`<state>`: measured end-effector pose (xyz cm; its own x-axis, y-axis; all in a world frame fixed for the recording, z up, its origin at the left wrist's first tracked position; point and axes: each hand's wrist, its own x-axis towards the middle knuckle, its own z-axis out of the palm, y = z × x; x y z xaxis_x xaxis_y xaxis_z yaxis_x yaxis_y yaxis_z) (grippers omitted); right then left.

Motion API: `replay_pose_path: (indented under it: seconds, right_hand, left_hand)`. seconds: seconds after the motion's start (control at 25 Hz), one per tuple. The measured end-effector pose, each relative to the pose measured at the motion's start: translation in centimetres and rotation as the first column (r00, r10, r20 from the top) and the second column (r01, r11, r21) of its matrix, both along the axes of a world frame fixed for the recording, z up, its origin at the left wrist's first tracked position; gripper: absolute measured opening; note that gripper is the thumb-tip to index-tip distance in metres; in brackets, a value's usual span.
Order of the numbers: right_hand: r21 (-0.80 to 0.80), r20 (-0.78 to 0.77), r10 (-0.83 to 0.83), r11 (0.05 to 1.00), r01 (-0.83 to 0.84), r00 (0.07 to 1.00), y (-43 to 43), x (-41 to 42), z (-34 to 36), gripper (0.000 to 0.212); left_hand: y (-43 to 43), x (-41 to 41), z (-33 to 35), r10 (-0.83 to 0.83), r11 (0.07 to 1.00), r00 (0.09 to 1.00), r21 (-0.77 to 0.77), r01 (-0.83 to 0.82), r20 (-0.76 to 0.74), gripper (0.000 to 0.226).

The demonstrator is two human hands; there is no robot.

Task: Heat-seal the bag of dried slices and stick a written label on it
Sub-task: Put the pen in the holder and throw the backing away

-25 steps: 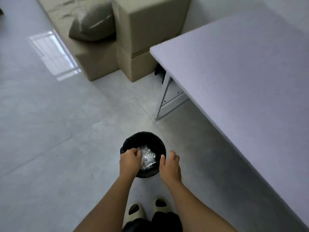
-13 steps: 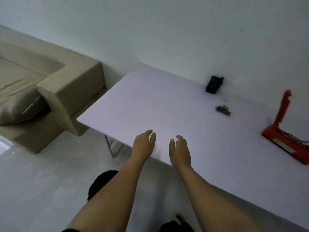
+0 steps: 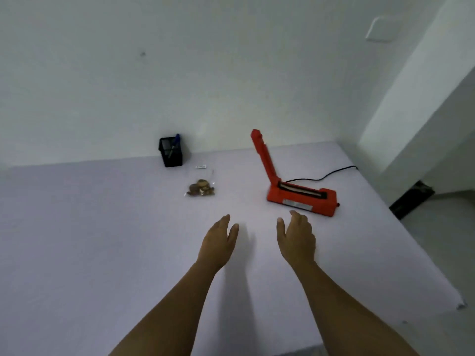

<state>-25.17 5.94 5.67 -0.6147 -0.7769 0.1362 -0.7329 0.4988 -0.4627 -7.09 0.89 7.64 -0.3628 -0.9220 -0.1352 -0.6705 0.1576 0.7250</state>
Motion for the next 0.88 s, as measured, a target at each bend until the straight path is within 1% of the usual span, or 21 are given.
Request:
replay_pose_path:
  seconds: [0.16,0.24,0.28,0.36,0.44,0.52,0.6,0.68,0.8,0.88]
  right_hand:
    - [0.067,-0.022,-0.084,0.994,0.085,0.996,-2.3,-10.1,-1.2,0.044]
    - [0.13,0.014,-0.137,0.982,0.134,0.99,-3.3,-13.8,-1.8,0.05]
    - [0.18,0.066,-0.177,0.97,0.163,0.982,-3.7,-15.1,-2.3,0.055]
    - [0.241,0.24,-0.286,0.943,0.229,0.928,-4.4,-17.0,-3.5,0.059]
    - [0.245,0.399,-0.364,0.927,0.284,0.842,-5.2,-17.5,-4.6,0.052]
    - [0.195,0.461,-0.392,0.92,0.34,0.796,-6.1,-17.7,-5.8,0.042]
    - [0.143,0.455,-0.399,0.915,0.377,0.796,-6.9,-17.9,-6.2,0.038]
    - [0.11,0.443,-0.371,0.926,0.361,0.816,-8.1,-19.0,-6.4,0.036]
    - [0.083,0.454,-0.268,0.962,0.259,0.85,-10.3,-20.8,-6.7,0.033]
    - [0.045,0.465,-0.213,0.975,0.218,0.859,-12.4,-21.7,-6.9,0.03]
  left_hand:
    - [-4.6,-9.1,-0.6,-0.051,0.998,0.999,0.047,0.05,0.01,0.054]
    - [-7.0,-12.3,-1.0,-0.042,0.997,0.999,0.063,0.042,0.009,0.054]
    - [-8.1,-13.4,-1.2,-0.029,0.996,1.0,0.085,0.028,0.011,0.055]
    - [-10.3,-15.1,-1.6,0.001,0.987,1.0,0.164,-0.004,0.019,0.061]
    - [-12.0,-16.2,-1.8,-0.007,0.967,1.0,0.254,0.005,0.003,0.073]
    - [-13.1,-17.1,-1.9,-0.049,0.961,0.996,0.267,0.067,-0.072,0.077]
    - [-13.6,-17.5,-2.2,-0.053,0.969,0.989,0.234,0.084,-0.135,0.068]
    - [-14.2,-17.4,-2.9,-0.064,0.975,0.988,0.203,0.093,-0.141,0.061]
    - [-15.5,-17.5,-3.9,-0.158,0.972,0.982,0.158,0.173,-0.103,0.065]
    - [-16.8,-18.2,-4.8,-0.224,0.97,0.973,0.081,0.229,-0.06,0.07]
